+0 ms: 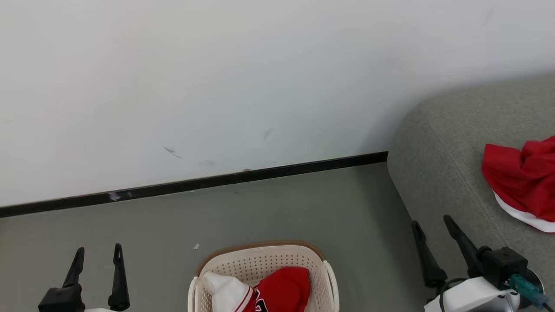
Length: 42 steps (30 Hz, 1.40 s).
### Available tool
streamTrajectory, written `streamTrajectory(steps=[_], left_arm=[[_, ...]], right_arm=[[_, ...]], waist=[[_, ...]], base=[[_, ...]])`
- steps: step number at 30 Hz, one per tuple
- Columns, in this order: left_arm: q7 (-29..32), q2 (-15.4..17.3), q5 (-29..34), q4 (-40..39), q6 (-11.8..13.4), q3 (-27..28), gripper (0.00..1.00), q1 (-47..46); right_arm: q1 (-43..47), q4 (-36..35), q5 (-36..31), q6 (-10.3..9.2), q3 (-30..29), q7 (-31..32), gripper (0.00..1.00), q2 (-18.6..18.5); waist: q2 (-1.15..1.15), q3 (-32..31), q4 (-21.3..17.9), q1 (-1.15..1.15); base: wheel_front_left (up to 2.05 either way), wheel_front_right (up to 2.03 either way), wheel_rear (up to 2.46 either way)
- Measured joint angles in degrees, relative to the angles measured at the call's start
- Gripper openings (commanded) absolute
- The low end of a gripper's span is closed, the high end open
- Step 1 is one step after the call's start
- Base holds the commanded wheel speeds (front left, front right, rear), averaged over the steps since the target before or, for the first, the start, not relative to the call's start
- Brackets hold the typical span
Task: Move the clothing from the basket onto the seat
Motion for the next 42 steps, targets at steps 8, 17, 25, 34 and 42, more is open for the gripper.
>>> streamTrajectory(steps=[8,17,25,34,42], left_arm=[[0.0,-0.02,0.0,-0.43,-0.03,0.03,1.0,0.03],[0.0,0.46,0.37,-0.54,-0.64,-0.63,1.0,0.19],[0.1,1.19,0.91,1.77,-3.13,-3.59,1.0,-1.04],[1.93,1.24,2.26,4.37,-5.32,-7.24,1.0,-6.14],[3.88,0.69,4.45,8.89,-7.91,-11.35,1.0,-10.21]], right_arm=[[0.04,-0.98,0.0,0.0,0.16,0.05,1.0,0.0],[0.02,-2.0,-0.11,0.0,0.33,0.05,1.0,0.0],[-0.25,-3.7,-0.7,0.0,0.37,0.05,1.0,0.0],[-0.53,-5.5,-1.16,0.0,-0.6,0.05,1.0,0.0],[-0.92,-7.2,-1.21,0.0,-1.66,0.05,1.0,0.02]], waist=[[0.0,0.2,0.55,0.0],[0.0,1.09,0.6,0.0],[0.0,2.73,0.25,0.0],[0.0,5.45,-0.67,0.0],[0.0,8.65,-1.9,0.0]], base=[[0.0,0.0,0.0],[0.0,0.0,0.0],[0.0,0.0,0.0],[0.0,0.0,0.0],[0.0,0.0,0.0]])
